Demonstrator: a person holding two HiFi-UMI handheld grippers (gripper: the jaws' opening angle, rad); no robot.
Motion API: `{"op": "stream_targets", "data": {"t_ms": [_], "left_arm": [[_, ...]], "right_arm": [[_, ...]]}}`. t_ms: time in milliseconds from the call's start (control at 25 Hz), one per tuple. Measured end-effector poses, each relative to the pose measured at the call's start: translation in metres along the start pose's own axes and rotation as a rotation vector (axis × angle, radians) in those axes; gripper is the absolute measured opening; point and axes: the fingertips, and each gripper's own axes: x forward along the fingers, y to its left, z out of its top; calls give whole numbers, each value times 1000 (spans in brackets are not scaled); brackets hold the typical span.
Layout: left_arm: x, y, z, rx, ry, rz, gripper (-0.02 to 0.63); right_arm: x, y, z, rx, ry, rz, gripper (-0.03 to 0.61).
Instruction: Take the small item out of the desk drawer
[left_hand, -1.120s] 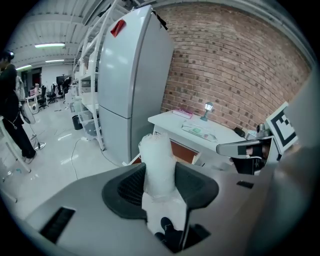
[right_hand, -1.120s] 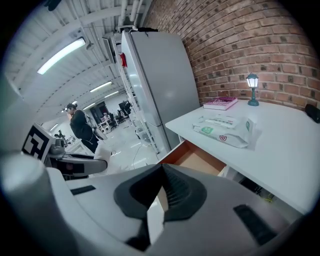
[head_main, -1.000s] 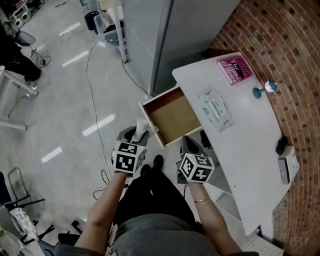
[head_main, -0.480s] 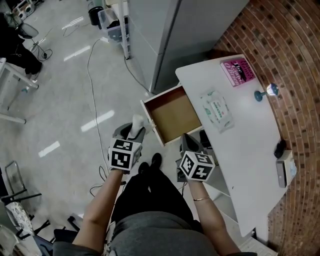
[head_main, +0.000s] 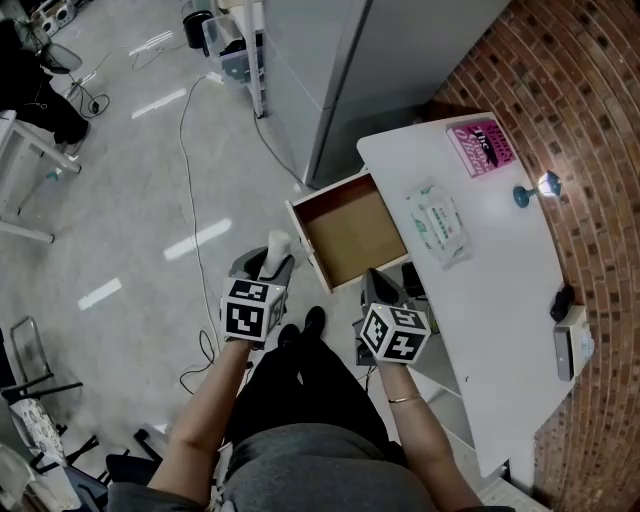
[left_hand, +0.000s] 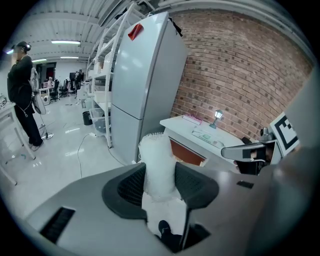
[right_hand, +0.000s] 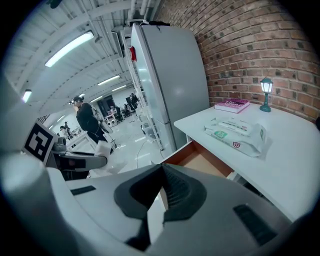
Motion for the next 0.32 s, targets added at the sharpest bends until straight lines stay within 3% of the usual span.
{"op": "stream_targets", "data": {"t_ms": [320], "left_arm": [[1,2,-6,-26,11,9,184]], "right_arm": [[0,2,-5,8,12,23,0]]}}
